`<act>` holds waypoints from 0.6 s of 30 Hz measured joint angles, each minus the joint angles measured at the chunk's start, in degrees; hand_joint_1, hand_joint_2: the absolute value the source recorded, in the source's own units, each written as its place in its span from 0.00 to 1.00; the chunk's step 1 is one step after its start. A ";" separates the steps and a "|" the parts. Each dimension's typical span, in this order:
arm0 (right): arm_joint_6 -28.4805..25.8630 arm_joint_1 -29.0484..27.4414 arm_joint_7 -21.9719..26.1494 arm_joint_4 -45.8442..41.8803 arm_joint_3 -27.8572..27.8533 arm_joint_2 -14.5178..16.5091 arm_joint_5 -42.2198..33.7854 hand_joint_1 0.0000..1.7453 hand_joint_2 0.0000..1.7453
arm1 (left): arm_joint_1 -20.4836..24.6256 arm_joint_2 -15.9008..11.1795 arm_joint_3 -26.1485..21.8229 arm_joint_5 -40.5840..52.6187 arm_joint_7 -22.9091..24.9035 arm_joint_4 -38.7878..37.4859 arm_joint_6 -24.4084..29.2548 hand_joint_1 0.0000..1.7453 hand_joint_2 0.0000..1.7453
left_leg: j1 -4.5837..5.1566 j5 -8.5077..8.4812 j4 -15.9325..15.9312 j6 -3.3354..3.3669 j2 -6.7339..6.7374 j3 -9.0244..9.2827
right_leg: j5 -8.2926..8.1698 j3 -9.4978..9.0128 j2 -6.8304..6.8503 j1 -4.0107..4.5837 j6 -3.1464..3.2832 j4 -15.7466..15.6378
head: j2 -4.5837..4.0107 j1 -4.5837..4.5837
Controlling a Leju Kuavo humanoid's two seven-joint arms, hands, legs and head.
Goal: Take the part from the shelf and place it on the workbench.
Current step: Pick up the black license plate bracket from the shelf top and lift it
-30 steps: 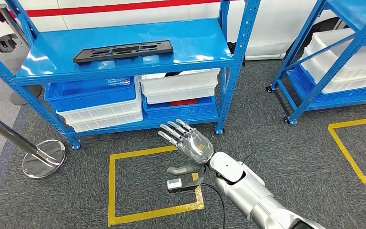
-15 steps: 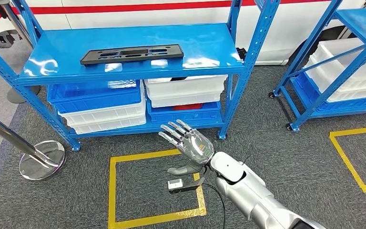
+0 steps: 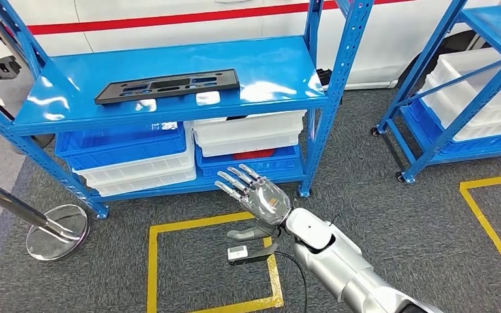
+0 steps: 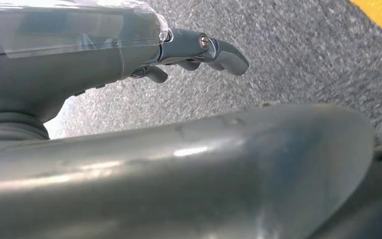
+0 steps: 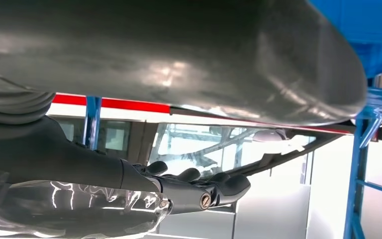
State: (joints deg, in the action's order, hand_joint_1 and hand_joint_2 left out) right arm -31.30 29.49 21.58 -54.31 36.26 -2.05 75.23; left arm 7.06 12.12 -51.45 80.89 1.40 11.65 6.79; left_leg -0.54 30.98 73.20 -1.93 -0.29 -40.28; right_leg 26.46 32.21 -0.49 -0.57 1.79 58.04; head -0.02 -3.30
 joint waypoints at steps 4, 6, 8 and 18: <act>0.11 -0.06 -0.01 -0.26 -0.02 0.10 0.03 0.00 0.00 | -0.03 -0.14 0.01 0.04 -0.02 0.00 0.15 0.00 0.00 | 0.59 -8.54 -13.68 1.80 0.01 4.38 | 1.76 -2.05 -0.15 0.16 -0.64 -0.16 | 0.00 0.00; 0.19 -0.20 -0.02 -0.46 -0.05 0.14 0.08 0.00 0.00 | 0.06 -0.17 0.02 0.07 -0.03 0.00 0.17 0.00 0.00 | 0.85 -7.90 -15.38 2.51 0.03 5.04 | 1.84 -2.15 -0.19 0.25 -1.32 -0.10 | 0.00 -0.02; 0.17 -0.30 -0.05 -0.73 -0.10 0.13 0.10 0.00 0.00 | -0.02 -0.16 0.03 0.09 -0.03 0.00 0.17 0.00 0.00 | 0.60 -7.48 -16.19 3.05 -0.03 5.91 | 2.00 -2.13 -0.09 0.23 -1.88 0.68 | 0.00 -0.01; 0.30 -0.97 -0.05 -0.90 -0.21 -0.01 0.11 0.00 0.00 | -0.32 -0.08 0.04 0.09 0.07 -0.01 0.12 0.00 0.00 | 0.40 -3.49 -16.44 3.29 -0.12 11.10 | -2.34 6.01 0.40 -0.25 -2.92 4.51 | 0.00 0.00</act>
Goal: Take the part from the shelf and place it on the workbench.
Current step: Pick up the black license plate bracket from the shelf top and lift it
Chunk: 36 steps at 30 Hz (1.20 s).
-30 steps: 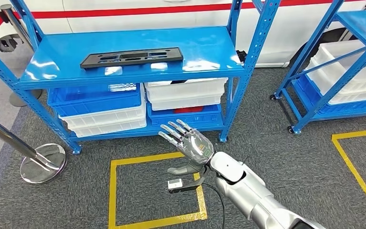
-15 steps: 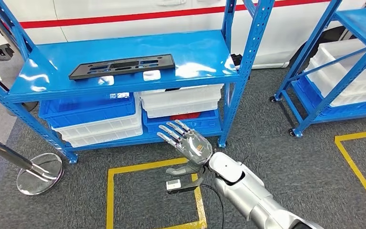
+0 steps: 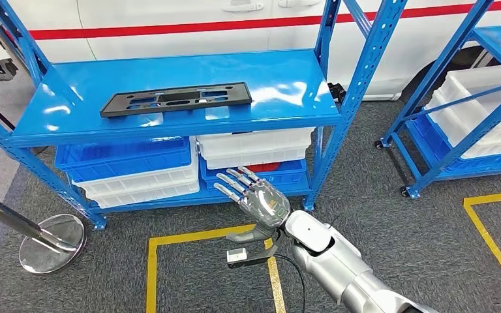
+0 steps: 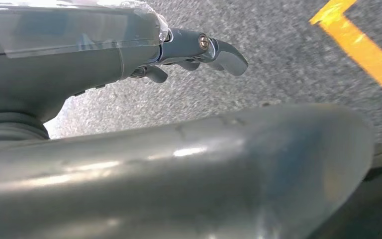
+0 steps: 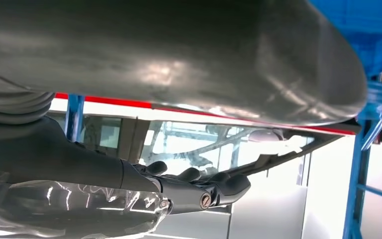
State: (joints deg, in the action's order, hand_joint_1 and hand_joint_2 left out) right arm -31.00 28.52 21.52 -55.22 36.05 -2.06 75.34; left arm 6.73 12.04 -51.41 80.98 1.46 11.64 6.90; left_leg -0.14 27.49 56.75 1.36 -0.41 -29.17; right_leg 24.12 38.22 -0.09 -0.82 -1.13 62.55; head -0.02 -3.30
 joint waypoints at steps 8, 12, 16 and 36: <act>0.32 0.44 0.37 -0.29 -0.03 0.05 -0.14 0.00 0.00 | 0.48 -0.01 0.02 0.00 -0.07 -0.02 0.02 0.00 0.00 | -0.19 3.30 9.00 -2.39 0.10 -3.41 | 0.12 -3.24 -0.08 0.19 2.98 -4.30 | 0.00 0.06; 0.58 0.45 0.43 -0.32 -0.03 0.10 -0.14 0.00 0.00 | 0.25 -0.01 0.00 0.00 -0.01 -0.02 0.01 0.00 0.00 | -0.42 5.33 16.90 -2.93 0.12 -10.47 | 1.75 -5.06 -0.23 0.32 3.18 -4.28 | 0.00 0.05; 0.56 0.52 0.56 -0.31 -0.02 0.15 -0.27 0.00 0.00 | 0.16 -0.13 0.00 0.00 0.09 -0.02 0.01 0.00 0.00 | -0.03 -3.73 3.66 -1.61 0.16 -7.37 | 3.57 -7.46 -0.30 0.46 2.66 -4.37 | 0.00 0.06; 0.67 0.59 1.32 -1.14 0.68 0.67 -0.47 0.00 0.00 | 0.10 -0.02 0.02 0.17 0.17 -0.13 -0.01 0.00 0.00 | 0.11 0.19 1.76 -1.56 0.00 -0.94 | -0.25 -3.00 -0.15 0.49 2.49 -4.80 | 0.00 0.09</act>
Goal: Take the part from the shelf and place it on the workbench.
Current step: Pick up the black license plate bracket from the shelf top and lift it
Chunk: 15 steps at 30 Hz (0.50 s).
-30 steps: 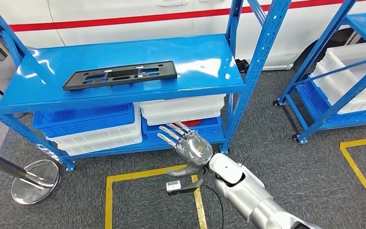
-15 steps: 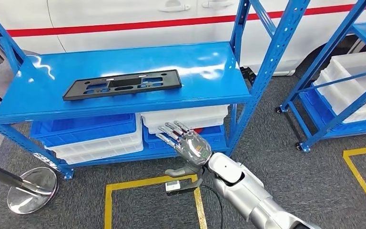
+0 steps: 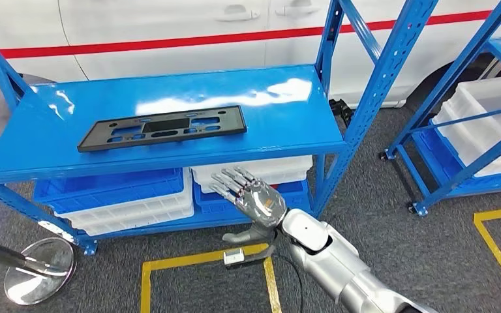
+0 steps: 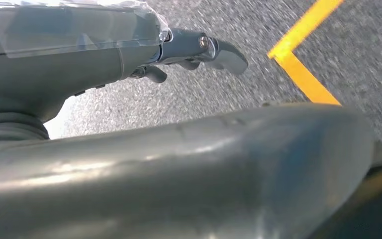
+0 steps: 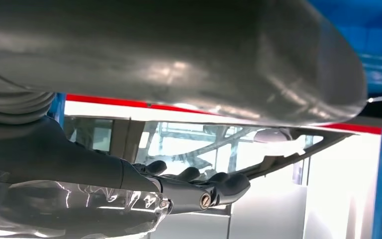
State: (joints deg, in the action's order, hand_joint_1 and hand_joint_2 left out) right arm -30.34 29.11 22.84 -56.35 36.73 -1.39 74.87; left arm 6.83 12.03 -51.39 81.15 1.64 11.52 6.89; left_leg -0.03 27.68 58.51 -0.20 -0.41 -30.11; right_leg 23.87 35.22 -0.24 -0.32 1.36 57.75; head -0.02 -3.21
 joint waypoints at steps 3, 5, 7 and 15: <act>0.05 0.09 0.01 -0.45 0.14 0.24 0.05 0.00 0.00 | 0.13 -0.03 0.00 0.00 0.00 0.00 0.01 0.00 0.00 | -0.30 3.07 8.05 -0.68 0.07 -4.08 | 0.69 -1.27 0.07 -0.25 0.68 -0.25 | 0.00 -0.01; 0.31 -0.17 0.02 -0.88 0.53 0.28 0.20 0.00 0.00 | -0.03 -0.03 0.00 0.02 0.02 0.00 0.02 0.00 0.00 | -0.53 5.33 14.54 -1.09 0.09 -8.43 | 1.33 -1.87 0.05 -0.24 0.71 -0.24 | 0.00 -0.01; 0.74 -0.52 0.10 -1.54 1.18 0.28 0.45 0.00 0.00 | -0.29 -0.04 0.01 0.09 0.06 0.00 0.03 0.00 0.00 | -0.69 3.59 14.29 -1.27 0.10 -9.78 | 2.07 -2.83 -0.04 -0.27 0.58 -0.24 | 0.00 -0.01; 1.61 -0.76 0.79 -4.11 4.37 0.80 2.26 0.00 0.00 | -0.19 -0.12 0.09 0.42 0.36 0.00 0.02 0.00 0.00 | -0.37 -3.71 -1.06 1.12 0.24 -4.23 | 4.52 -5.40 -0.05 -0.05 -1.73 0.29 | 0.00 0.00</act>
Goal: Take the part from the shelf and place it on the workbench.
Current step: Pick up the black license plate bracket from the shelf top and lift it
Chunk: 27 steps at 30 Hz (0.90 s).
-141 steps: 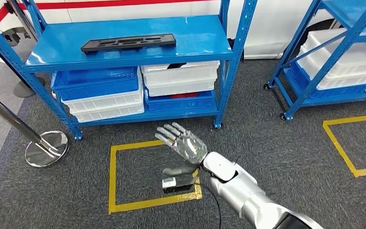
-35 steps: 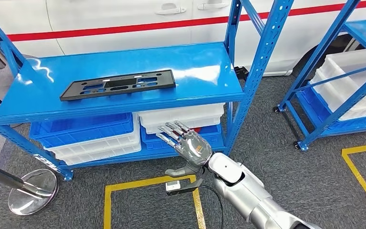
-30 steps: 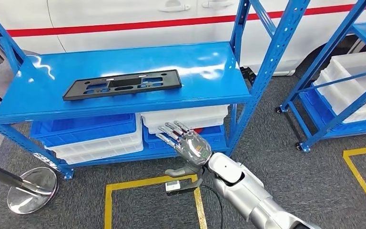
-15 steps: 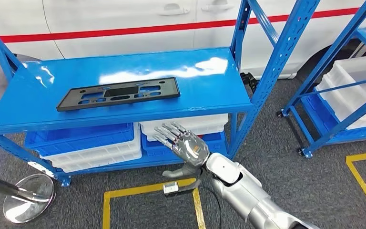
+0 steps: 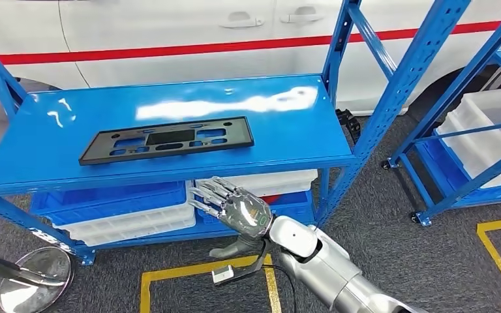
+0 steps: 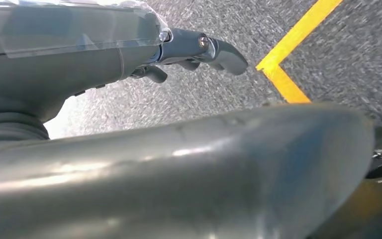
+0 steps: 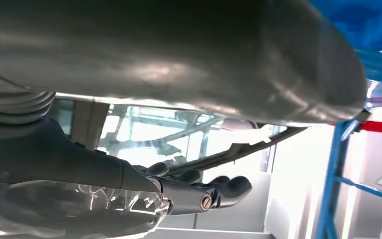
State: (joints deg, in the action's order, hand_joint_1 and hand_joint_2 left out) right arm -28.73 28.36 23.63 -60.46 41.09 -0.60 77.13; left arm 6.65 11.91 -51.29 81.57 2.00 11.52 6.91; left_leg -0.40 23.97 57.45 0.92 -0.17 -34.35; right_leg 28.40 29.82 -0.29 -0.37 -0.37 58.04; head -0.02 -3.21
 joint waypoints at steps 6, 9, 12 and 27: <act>1.53 0.47 0.58 -0.86 3.27 0.30 0.44 0.00 0.00 | 0.43 0.03 0.02 0.03 0.05 0.00 -0.08 0.00 0.00 | 0.28 1.35 -0.26 1.39 -0.18 1.98 | 5.43 10.11 0.10 -0.12 -0.75 15.65 | 0.00 0.00; 2.24 0.78 0.61 -0.85 4.75 0.65 0.13 0.00 0.00 | 0.46 0.11 0.03 0.08 0.05 0.00 -0.20 0.00 0.00 | 0.69 2.70 -0.27 1.44 -0.36 3.84 | -1.19 9.43 0.09 0.34 0.40 9.01 | 0.00 0.00; 2.97 1.47 0.52 -0.64 5.99 1.25 -0.20 0.00 0.00 | 0.62 0.55 0.04 0.17 0.08 -0.16 -0.38 0.00 0.00 | 0.96 3.93 -0.30 0.89 -0.46 4.95 | -4.94 6.99 -0.03 1.30 2.07 0.92 | 0.00 0.06; 5.38 4.13 -0.96 2.76 10.04 5.13 -2.29 0.00 0.00 | 0.74 0.53 0.14 0.68 0.49 -0.31 -0.79 0.00 0.00 | -0.89 0.14 1.05 -2.76 0.10 -0.54 | -0.98 0.87 -0.23 -0.11 1.43 -0.73 | 0.00 0.10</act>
State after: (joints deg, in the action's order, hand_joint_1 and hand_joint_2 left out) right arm -23.35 32.48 22.67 -57.70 51.13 4.53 74.84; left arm 7.39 12.44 -51.16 82.25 2.49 11.21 6.13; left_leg -1.29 24.11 58.50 -1.83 -0.07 -34.89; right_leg 27.42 30.68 -0.52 -0.48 1.06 57.31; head -0.02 -3.11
